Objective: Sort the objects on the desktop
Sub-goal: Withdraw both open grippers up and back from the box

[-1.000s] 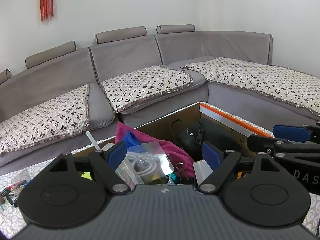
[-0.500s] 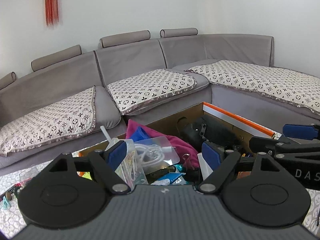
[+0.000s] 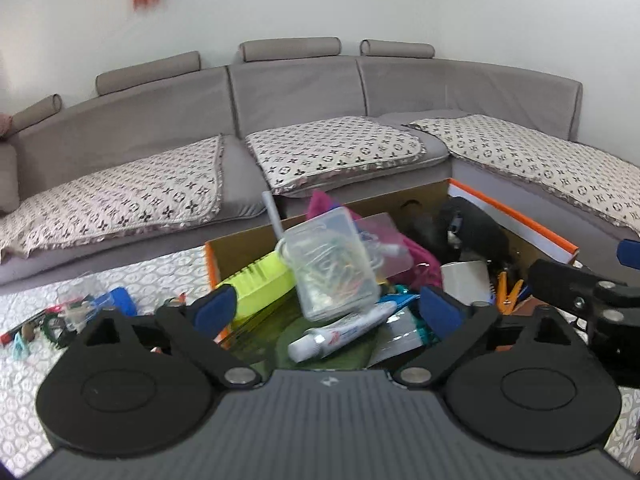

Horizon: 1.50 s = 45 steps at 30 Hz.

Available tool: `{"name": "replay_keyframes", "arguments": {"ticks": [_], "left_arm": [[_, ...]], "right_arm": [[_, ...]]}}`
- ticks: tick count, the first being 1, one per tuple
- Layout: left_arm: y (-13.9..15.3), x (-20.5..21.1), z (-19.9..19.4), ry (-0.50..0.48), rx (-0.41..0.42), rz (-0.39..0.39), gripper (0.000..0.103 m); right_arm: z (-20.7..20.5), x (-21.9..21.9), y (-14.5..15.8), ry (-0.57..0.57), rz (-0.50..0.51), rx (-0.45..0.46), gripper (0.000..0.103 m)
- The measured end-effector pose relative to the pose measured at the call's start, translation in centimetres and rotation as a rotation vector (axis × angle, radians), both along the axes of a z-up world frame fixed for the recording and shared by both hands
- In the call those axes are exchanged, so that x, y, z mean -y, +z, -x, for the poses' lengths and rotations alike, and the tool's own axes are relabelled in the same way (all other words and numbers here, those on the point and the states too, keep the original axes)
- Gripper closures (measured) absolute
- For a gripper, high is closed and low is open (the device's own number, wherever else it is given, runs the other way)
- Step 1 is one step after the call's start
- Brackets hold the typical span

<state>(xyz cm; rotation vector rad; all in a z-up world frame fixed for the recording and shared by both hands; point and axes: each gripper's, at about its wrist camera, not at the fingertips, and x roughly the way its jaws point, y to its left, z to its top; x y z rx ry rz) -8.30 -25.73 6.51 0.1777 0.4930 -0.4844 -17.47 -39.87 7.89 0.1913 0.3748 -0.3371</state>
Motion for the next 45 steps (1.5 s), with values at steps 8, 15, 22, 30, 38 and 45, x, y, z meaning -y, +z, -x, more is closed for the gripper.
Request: {"name": "replay_keyframes", "arguments": {"ticks": [8,15,22,30,38,45], "left_arm": [[-0.1,-1.6,0.2,0.028,-0.002,-0.003,0.0],[-0.3,-2.3,0.2,0.035,-0.002,-0.01,0.0],[-0.5,-2.7,0.8,0.049,0.009,-0.03,0.0],[-0.8,-4.1,1.4,0.07,0.002,-0.003,0.0],[-0.1,-5.4,2.6,0.085,0.07,0.001,0.0],[-0.1,-5.5,3.1,0.089,0.084,-0.003,0.0]], "right_arm": [[0.1,-1.7,0.0,0.01,-0.017,-0.007,0.0],[0.1,-2.7,-0.3,0.013,-0.023,-0.02,0.0],[0.4,-3.0,-0.6,-0.003,-0.033,-0.026,0.0],[0.8,-3.8,-0.8,-0.002,-0.043,-0.033,0.0],[1.8,-5.6,-0.3,-0.004,0.0,-0.012,0.0],[2.5,-6.2,-0.4,-0.04,0.015,-0.028,0.0]]}}
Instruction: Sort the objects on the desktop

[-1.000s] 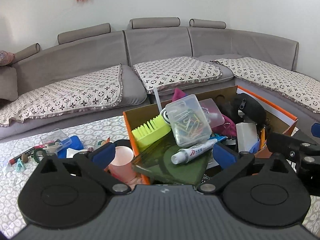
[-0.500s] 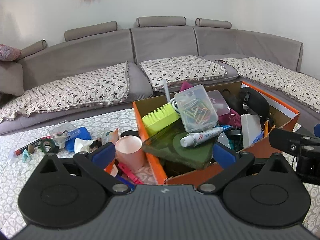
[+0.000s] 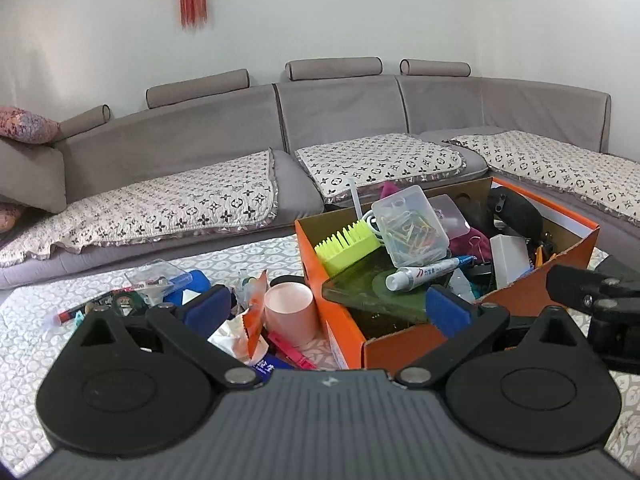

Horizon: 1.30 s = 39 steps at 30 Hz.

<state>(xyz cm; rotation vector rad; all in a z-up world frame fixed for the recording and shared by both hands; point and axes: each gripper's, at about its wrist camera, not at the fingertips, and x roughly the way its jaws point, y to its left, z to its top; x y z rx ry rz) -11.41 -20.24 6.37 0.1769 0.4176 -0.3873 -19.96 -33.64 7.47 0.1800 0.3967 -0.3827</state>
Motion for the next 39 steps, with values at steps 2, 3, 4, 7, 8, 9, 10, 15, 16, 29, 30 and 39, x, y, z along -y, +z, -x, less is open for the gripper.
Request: {"name": "replay_keyframes", "arguments": {"ticks": [2,3,4,7,8,9,10,15,16,29,30,39], "left_arm": [[0.0,0.0,0.1,0.005,0.012,0.0,0.0],[0.0,0.1,0.3,0.012,0.025,-0.007,0.0],[-0.1,0.2,0.5,0.018,0.04,-0.014,0.0],[-0.2,0.3,1.1,0.046,0.083,-0.026,0.0],[-0.3,0.3,1.2,0.053,0.092,-0.027,0.0],[-0.4,0.2,1.2,0.054,0.089,-0.026,0.0],[-0.5,0.1,1.1,0.055,0.08,-0.022,0.0],[-0.7,-0.1,1.2,0.053,0.063,-0.021,0.0],[-0.7,-0.2,1.3,0.058,0.073,-0.026,0.0],[-1.3,0.3,2.3,0.05,0.08,-0.029,0.0],[-1.3,0.4,2.4,0.049,0.085,-0.032,0.0],[-1.7,0.4,1.9,0.03,0.024,-0.017,0.004]], "right_arm": [[0.3,-0.1,-0.2,-0.009,-0.006,0.006,0.0],[0.4,-0.2,-0.2,-0.014,-0.006,0.007,0.0],[0.4,-0.2,-0.2,-0.019,-0.006,0.007,0.0],[0.6,-0.2,-0.4,-0.041,-0.019,0.008,0.0],[0.6,-0.3,-0.5,-0.053,-0.034,0.005,0.0],[0.6,-0.3,-0.6,-0.064,-0.047,-0.001,0.0],[0.6,-0.3,-0.7,-0.073,-0.056,-0.006,0.0],[1.3,-0.7,-1.2,-0.093,-0.076,-0.01,0.0],[1.4,-0.8,-1.2,-0.095,-0.073,-0.008,0.0],[2.1,-0.5,-1.7,-0.114,-0.082,-0.013,0.0],[2.1,-0.5,-1.8,-0.113,-0.086,-0.013,0.0],[1.9,-0.8,-1.8,-0.101,-0.081,-0.018,0.0]]}}
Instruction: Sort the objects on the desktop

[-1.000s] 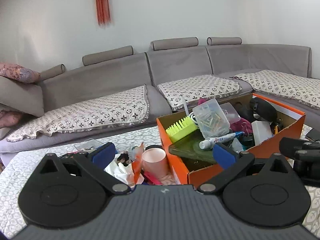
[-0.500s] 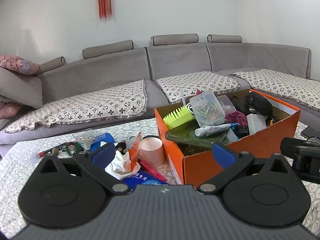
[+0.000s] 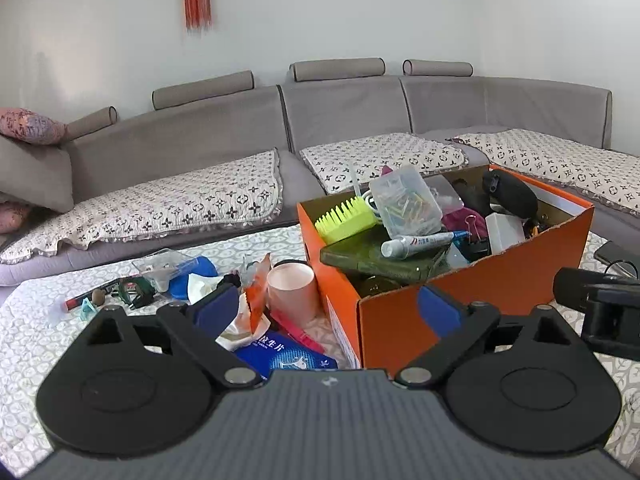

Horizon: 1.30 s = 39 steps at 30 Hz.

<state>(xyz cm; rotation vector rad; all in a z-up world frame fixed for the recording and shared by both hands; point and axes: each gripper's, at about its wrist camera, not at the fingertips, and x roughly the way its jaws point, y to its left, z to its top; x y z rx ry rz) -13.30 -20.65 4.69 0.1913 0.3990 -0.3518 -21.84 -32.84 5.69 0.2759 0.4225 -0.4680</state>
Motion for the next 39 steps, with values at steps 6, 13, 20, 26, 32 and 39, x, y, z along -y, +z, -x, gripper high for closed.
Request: {"name": "replay_keyframes", "arguments": {"ticks": [6,13,20,26,32,39], "left_arm": [[-0.2,0.1,0.2,-0.008,-0.009,-0.005,0.003],[-0.3,0.5,0.5,-0.02,-0.011,-0.014,0.002],[-0.4,0.6,0.5,-0.013,-0.015,-0.014,0.002],[-0.5,0.9,0.6,-0.014,-0.019,-0.016,0.002],[-0.5,1.2,0.7,-0.011,-0.019,-0.016,0.002],[-0.4,0.6,0.9,-0.005,-0.016,-0.017,0.002]], "right_arm": [[-0.2,-0.3,0.1,0.016,0.004,0.001,0.0],[-0.5,-1.1,0.1,0.039,0.028,-0.013,0.0],[-0.5,-1.2,0.0,0.038,0.021,-0.01,0.0],[-0.5,-1.2,0.0,0.039,0.022,-0.013,0.0],[-0.5,-1.2,-0.1,0.04,0.021,-0.013,0.0],[-0.7,-2.0,0.0,0.061,0.031,-0.019,0.0]]}}
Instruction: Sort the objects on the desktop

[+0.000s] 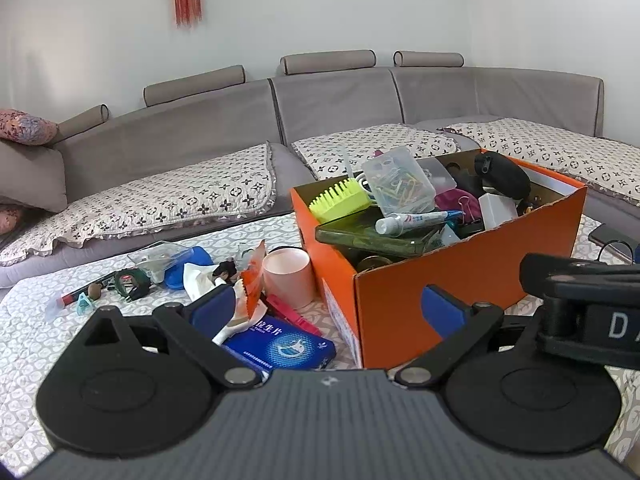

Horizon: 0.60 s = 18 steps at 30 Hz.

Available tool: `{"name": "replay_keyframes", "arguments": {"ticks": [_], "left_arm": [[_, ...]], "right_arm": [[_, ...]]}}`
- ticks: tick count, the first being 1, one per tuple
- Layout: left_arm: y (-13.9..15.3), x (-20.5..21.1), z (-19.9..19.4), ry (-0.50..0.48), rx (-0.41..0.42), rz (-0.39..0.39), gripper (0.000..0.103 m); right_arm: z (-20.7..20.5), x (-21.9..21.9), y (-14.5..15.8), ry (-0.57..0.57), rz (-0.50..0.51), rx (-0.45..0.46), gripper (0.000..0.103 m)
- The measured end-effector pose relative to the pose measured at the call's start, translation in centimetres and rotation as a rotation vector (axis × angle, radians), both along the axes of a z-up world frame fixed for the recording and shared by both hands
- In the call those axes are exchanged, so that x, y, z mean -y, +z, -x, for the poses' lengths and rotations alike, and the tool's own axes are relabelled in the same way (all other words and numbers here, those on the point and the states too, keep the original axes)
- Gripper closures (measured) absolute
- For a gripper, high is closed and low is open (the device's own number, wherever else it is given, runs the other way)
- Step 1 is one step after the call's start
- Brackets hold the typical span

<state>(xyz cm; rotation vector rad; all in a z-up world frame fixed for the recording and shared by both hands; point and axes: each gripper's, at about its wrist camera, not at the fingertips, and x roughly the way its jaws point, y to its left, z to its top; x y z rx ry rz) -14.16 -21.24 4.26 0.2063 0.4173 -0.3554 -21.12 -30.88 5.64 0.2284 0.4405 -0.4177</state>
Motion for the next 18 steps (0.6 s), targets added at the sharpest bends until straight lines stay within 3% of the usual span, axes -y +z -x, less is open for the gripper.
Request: {"name": "replay_keyframes", "arguments": {"ticks": [18], "left_arm": [[0.2,-0.6,0.0,-0.017,0.005,-0.014,0.0]], "right_arm": [[-0.5,-1.4,0.5,0.026,0.015,0.003,0.0]]}}
